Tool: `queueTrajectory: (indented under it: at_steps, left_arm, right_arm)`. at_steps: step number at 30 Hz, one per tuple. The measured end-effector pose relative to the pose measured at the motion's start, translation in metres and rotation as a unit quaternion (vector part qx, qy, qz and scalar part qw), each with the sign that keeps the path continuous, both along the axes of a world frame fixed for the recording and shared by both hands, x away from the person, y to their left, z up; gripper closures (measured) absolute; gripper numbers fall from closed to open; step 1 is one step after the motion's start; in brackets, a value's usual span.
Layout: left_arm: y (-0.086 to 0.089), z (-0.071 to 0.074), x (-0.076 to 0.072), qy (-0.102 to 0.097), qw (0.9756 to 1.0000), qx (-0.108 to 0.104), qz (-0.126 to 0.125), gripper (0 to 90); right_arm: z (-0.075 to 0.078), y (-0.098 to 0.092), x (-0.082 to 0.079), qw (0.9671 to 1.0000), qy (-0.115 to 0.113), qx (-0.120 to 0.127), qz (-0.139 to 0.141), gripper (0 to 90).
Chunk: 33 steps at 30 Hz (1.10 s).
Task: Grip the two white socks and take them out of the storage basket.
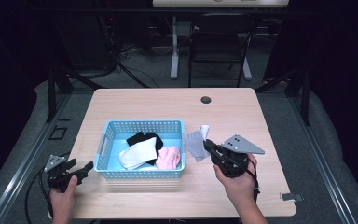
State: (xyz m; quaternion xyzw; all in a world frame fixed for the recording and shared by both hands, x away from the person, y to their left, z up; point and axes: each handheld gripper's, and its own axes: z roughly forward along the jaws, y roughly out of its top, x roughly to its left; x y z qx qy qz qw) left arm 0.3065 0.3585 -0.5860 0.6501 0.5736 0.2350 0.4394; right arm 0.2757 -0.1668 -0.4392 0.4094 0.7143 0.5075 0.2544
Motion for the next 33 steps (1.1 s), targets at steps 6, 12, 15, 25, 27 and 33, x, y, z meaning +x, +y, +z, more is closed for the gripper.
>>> queueTrajectory:
  at_steps: [6,12,15,25,27,33]
  left_arm:
    - [0.0,0.0,0.0,0.0,1.0,0.001,0.0,18.3]
    - [0.0,0.0,0.0,0.001,1.0,0.001,-0.001,18.3]
    - [0.0,0.0,0.0,0.001,1.0,0.001,-0.001,18.3]
    - [0.0,0.0,0.0,0.002,1.0,0.0,-0.001,18.3]
    - [-0.001,0.0,0.0,0.002,1.0,0.001,-0.001,18.3]
    - [0.0,0.0,0.0,0.001,1.0,0.0,-0.001,18.3]
  right_arm:
    - [-0.014,-0.007,-0.001,0.9998,0.019,-0.002,-0.01,87.1]
    - [-0.031,-0.012,-0.002,0.9991,0.037,-0.001,-0.018,87.1]
    - [-0.044,-0.018,0.001,0.9983,0.051,-0.002,-0.028,87.1]
    - [-0.076,-0.049,0.017,0.9916,0.096,0.011,-0.085,87.0]
    - [-0.081,-0.055,0.019,0.9899,0.103,0.013,-0.096,87.0]
    - [-0.093,-0.067,0.025,0.9843,0.127,0.004,-0.123,86.9]
